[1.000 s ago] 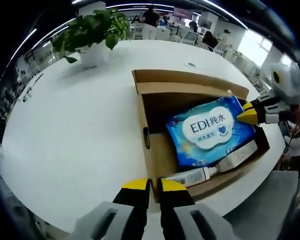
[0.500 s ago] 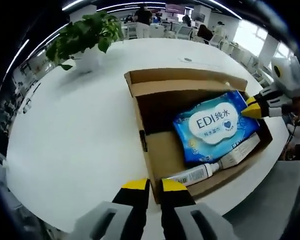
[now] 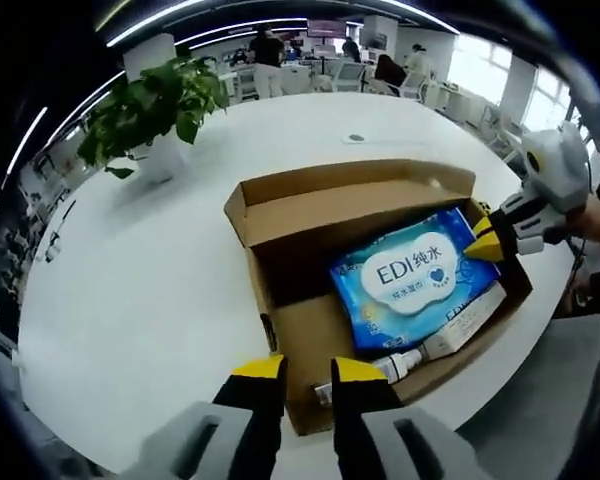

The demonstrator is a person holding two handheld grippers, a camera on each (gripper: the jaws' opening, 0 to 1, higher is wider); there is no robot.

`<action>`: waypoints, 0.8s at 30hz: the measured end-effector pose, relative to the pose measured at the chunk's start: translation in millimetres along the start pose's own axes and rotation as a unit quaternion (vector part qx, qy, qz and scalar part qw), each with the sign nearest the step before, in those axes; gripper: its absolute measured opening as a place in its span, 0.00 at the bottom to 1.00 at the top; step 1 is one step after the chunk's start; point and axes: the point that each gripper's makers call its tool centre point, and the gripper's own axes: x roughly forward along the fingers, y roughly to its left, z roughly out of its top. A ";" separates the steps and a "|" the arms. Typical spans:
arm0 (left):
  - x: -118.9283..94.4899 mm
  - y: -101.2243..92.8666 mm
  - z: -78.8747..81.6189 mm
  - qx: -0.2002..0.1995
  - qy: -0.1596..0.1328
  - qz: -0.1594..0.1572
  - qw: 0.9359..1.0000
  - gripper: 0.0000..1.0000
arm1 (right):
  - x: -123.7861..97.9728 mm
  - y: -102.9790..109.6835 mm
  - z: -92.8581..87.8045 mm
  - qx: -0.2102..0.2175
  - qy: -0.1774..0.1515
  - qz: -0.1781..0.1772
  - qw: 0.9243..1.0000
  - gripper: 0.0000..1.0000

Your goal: Operate the shoe box by opening the lid, removing the specified soft item, and placing it in the target area until the item is outside and the box remains undamaged.

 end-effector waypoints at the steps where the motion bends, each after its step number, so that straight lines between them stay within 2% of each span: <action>1: 2.3 -1.8 -0.3 0.001 0.002 -0.003 1.000 0.19 | 0.0 -0.3 -0.4 0.001 0.000 0.000 1.000 0.01; 7: 17.6 -17.5 -2.6 0.030 0.024 -0.025 0.999 0.23 | -0.3 -1.9 -4.4 0.008 -0.001 0.000 1.000 0.01; 13: 31.5 -26.0 -0.5 0.043 0.035 -0.042 0.998 0.29 | -0.9 -2.3 -7.2 0.011 -0.001 0.002 1.000 0.01; 17: 40.2 -32.2 2.8 0.040 0.038 -0.063 0.997 0.29 | -1.4 -2.5 -8.9 0.013 -0.002 0.002 1.000 0.01; 20: 48.1 -38.5 3.4 0.017 0.042 -0.087 0.995 0.29 | -0.9 -2.9 -9.5 0.015 -0.004 0.002 1.000 0.01; 24: 58.4 -41.2 1.9 -0.001 0.052 -0.103 0.993 0.29 | -0.6 -3.6 -10.1 0.019 -0.005 0.003 1.000 0.01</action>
